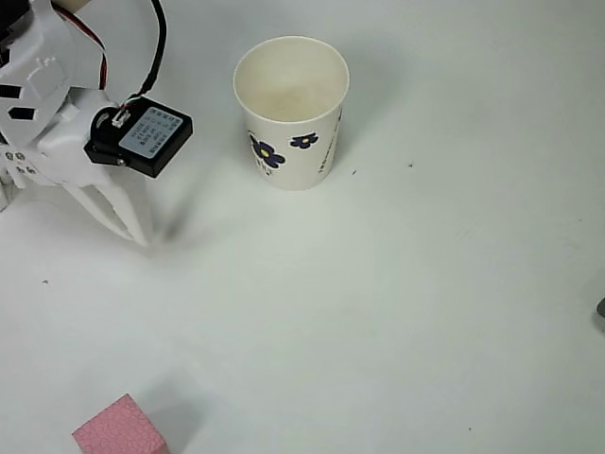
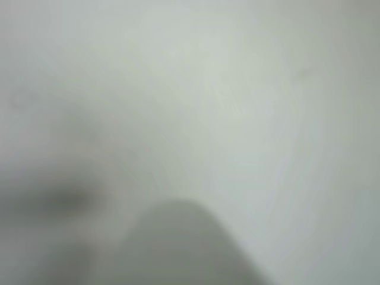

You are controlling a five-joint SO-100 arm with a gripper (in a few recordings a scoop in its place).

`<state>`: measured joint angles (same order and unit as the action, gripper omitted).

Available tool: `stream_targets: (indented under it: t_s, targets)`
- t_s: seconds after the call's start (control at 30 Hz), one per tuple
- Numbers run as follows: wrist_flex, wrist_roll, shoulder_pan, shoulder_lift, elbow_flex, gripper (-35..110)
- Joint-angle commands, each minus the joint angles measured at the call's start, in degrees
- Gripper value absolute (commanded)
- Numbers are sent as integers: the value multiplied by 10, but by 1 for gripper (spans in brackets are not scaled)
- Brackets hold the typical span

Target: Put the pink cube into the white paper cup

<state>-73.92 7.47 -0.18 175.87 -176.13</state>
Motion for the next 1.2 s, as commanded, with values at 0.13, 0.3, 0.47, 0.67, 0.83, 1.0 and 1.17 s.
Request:
stream_targets:
  t_s: [0.13, 0.3, 0.47, 0.67, 0.83, 1.0, 1.17]
  targets:
    - [-9, 7, -11, 135, -7, 0]
    - [-9, 8, -14, 135, -7, 0]
    - [-6, 5, -29, 135, -7, 0]
    - [26, -27, -63, 136, -4, 0]
    - [25, -17, -59, 130, 84, 0]
    - [25, 25, -11, -62, 226, 0]
    - [26, 79, 55, -180, 338, 0]
